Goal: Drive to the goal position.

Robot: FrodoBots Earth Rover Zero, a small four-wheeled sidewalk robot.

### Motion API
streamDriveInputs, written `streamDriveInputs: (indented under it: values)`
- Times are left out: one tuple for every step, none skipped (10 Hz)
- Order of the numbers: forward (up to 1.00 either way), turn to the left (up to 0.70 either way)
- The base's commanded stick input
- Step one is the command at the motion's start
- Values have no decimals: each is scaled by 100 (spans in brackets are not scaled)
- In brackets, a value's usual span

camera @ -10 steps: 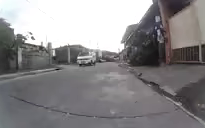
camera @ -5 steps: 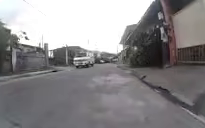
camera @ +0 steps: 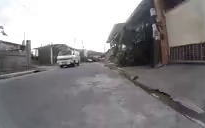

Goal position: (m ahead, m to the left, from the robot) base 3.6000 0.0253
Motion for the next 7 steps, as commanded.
streamDriveInputs:
  values:
    - [100,1]
    - [100,1]
    - [100,1]
    - [100,1]
    - [100,1]
    - [100,1]
    - [100,1]
